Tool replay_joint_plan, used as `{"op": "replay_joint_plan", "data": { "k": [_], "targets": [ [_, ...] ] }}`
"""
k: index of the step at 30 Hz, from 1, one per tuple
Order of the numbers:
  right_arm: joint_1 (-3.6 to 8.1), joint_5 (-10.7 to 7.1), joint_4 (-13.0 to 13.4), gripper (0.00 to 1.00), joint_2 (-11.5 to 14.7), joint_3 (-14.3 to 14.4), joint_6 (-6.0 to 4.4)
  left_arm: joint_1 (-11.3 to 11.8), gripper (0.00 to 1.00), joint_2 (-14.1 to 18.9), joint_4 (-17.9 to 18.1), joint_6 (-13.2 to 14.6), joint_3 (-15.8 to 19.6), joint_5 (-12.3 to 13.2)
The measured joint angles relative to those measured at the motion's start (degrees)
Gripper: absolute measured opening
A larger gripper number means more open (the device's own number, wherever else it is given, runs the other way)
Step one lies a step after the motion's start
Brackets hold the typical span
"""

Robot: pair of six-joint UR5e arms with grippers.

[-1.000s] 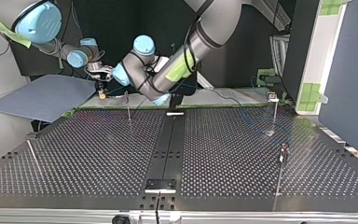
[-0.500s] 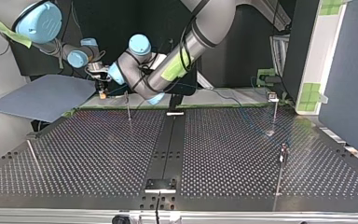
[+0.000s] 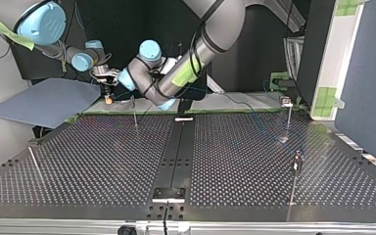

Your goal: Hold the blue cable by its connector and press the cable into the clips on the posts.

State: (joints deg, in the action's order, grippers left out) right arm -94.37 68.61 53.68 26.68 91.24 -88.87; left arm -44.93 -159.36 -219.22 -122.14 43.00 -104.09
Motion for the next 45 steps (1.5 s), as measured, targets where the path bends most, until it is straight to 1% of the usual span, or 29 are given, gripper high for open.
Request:
{"op": "replay_joint_plan", "data": {
  "k": [4,7,10,16,22,30,35,41,45],
  "targets": [
    [-0.05,0.16,-0.1,0.00,0.0,-0.1,0.05,-0.2,1.00,-2.0,0.0,-0.7,-1.6,1.0],
    [-0.06,0.20,-0.1,0.00,0.0,-0.1,0.14,-0.3,1.00,-2.9,-0.1,-1.3,-3.0,1.6],
    [-0.08,0.21,-0.2,0.00,0.0,-0.1,0.22,-0.1,1.00,-3.3,0.0,-2.1,-4.4,2.0],
    [-0.17,0.25,-0.4,0.00,0.0,-0.1,0.40,0.3,1.00,-3.4,0.0,-2.7,-7.0,2.1],
    [-0.22,0.30,-0.5,0.00,0.0,-0.1,0.44,0.5,1.00,-3.4,-0.2,-3.3,-7.3,1.9],
    [-0.25,0.40,-0.5,0.00,0.0,-0.1,0.54,1.2,1.00,-3.5,-0.2,-3.1,-6.9,1.5],
    [-0.41,0.39,-0.6,0.00,0.0,-0.1,0.66,1.3,1.00,-5.3,-1.0,-2.6,-8.2,1.3],
    [-0.45,0.40,-0.6,0.00,0.0,-0.1,0.69,0.8,1.00,-8.5,-3.2,-2.1,-11.3,0.9],
    [-0.49,0.39,-0.6,0.00,0.0,-0.2,0.70,0.9,1.00,-9.5,-3.9,-1.9,-13.3,0.6]
  ]
}}
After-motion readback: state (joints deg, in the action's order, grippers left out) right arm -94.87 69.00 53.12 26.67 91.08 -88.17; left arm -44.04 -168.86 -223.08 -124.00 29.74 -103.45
